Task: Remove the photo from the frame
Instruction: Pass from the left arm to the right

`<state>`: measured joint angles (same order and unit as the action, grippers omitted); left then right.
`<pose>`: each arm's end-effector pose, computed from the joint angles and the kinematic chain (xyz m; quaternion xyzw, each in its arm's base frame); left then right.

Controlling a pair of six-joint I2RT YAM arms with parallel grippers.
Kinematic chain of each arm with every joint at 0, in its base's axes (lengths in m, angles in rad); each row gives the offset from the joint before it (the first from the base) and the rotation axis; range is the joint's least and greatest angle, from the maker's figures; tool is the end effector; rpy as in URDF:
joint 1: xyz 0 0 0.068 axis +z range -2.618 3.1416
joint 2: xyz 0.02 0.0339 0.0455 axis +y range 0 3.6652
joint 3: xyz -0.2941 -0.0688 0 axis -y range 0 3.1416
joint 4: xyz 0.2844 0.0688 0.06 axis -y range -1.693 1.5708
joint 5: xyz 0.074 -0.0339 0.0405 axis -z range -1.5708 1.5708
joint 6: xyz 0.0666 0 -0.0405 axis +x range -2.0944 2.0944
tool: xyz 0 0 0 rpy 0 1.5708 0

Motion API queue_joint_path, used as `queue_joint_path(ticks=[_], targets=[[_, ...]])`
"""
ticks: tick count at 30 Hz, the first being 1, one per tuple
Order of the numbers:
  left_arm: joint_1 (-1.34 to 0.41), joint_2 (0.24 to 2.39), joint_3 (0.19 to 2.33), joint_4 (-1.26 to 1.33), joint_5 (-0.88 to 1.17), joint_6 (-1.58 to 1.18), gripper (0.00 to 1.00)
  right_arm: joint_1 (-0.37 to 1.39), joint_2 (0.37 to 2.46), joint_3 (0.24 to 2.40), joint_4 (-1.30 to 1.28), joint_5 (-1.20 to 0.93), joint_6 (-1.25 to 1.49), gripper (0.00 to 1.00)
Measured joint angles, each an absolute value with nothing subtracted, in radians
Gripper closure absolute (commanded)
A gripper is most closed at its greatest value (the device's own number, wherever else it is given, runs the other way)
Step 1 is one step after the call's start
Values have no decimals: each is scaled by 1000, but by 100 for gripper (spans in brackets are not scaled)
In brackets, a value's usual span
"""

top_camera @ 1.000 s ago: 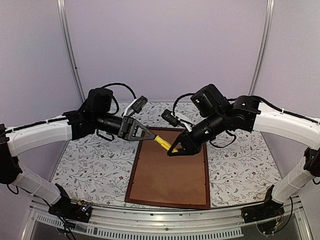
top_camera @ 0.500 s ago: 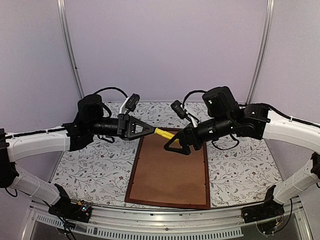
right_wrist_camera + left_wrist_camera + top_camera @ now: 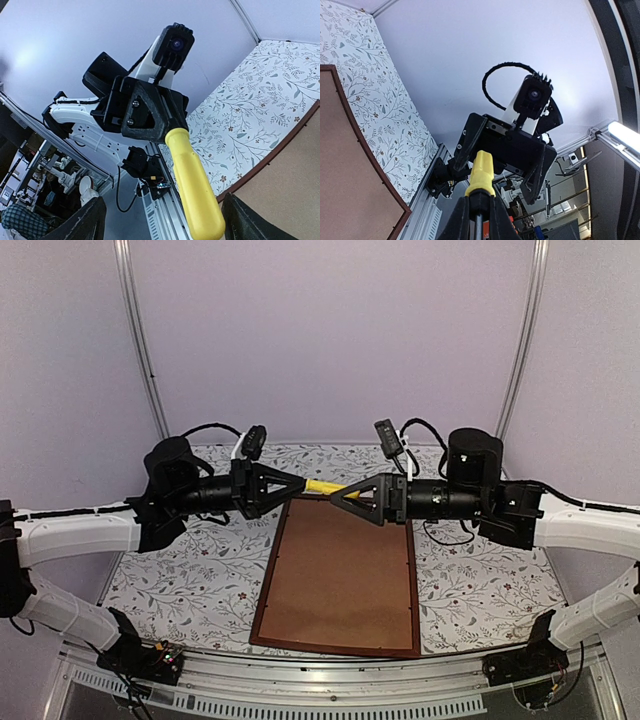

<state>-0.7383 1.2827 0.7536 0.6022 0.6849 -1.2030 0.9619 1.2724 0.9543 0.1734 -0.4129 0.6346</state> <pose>0.2212 -0.2583 0.3129 0.0917 0.6807 -0.6985 0.2010 0.1817 0.3073 0.3432 -0.2529 0.7086 0.5667 0.3358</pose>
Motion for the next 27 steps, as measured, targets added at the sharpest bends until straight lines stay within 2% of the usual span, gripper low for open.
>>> queue_joint_path(ticks=[10,27], targets=[[-739,1283,752,643,661,-1232,100,949,1343,930,404,-470,818,44],[-739,1283,752,649,662,-1232,100,928,1351,910,446,-458,891,63]])
